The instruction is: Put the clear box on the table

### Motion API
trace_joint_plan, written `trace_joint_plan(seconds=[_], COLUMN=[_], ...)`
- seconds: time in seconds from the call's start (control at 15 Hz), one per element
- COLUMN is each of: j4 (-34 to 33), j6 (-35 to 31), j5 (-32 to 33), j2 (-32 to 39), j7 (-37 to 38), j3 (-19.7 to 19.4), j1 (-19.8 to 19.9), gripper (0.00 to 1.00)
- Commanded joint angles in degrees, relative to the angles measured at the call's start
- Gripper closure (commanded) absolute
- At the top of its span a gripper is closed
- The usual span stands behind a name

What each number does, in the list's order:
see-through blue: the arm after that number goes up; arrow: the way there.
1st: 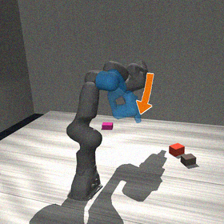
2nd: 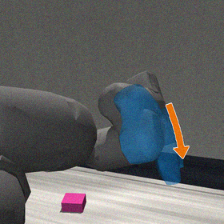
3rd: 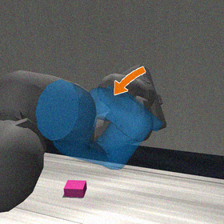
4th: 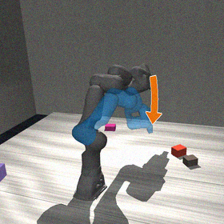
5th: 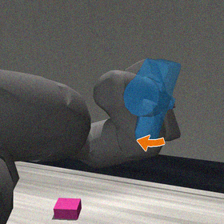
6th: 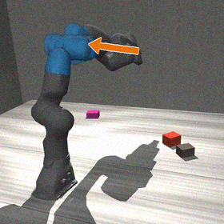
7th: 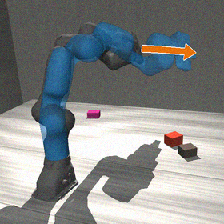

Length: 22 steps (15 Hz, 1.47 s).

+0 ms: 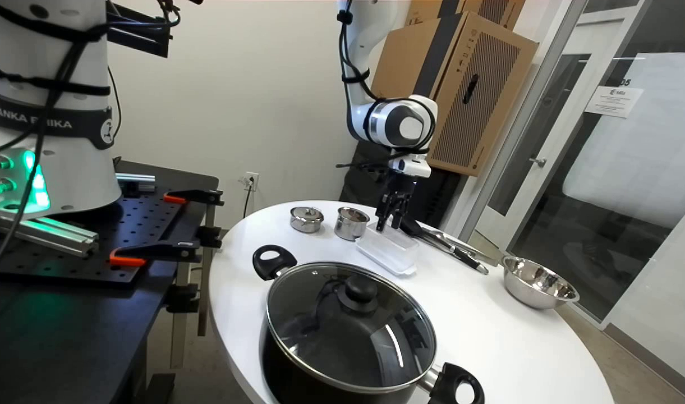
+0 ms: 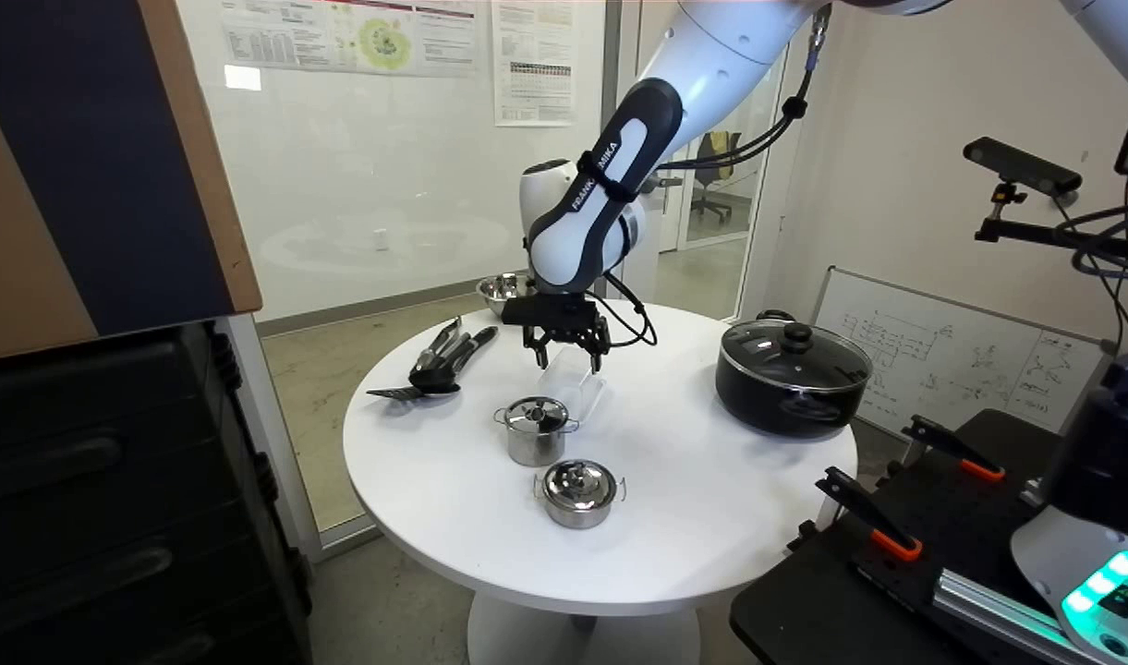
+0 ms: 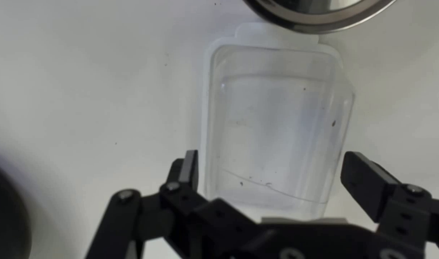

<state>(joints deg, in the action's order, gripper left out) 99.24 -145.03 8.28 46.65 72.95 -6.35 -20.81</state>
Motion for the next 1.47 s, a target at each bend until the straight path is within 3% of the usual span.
trace_joint_plan(seconds=[0.0, 1.33, 1.4], j4=[-0.82, -0.67, -0.56], j6=[1.23, 0.48, -0.01], j5=[0.41, 1.13, 0.99], j2=[0.40, 1.99, 1.95], j7=[0.46, 1.60, 1.99], j3=[-0.89, -2.45, -2.53], j1=[-0.96, -2.26, -2.29], gripper=[0.00, 0.00, 0.14])
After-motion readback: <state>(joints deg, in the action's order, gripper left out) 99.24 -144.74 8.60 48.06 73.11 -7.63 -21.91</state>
